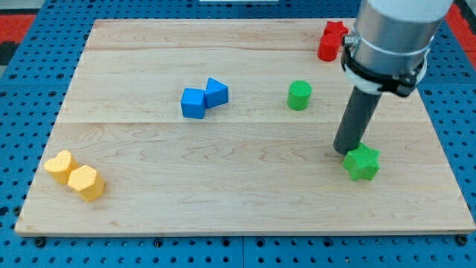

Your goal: Push the red circle above the green star

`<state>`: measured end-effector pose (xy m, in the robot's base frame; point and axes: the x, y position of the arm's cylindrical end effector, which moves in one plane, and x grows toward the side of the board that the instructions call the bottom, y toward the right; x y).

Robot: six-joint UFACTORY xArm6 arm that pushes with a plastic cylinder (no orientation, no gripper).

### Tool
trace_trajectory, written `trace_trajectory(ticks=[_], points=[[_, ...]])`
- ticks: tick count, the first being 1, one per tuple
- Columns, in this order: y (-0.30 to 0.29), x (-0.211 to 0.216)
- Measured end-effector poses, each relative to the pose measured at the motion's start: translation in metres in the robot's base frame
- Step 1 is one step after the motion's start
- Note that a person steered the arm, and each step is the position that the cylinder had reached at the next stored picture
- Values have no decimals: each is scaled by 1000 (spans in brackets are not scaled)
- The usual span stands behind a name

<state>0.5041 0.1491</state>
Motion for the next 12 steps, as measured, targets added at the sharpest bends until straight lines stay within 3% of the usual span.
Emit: trace_trajectory(ticks=[1, 2, 4, 7, 9, 11, 12], points=[[0, -30], [33, -16], [16, 17], [114, -176], [112, -304], [7, -279], [-3, -253]])
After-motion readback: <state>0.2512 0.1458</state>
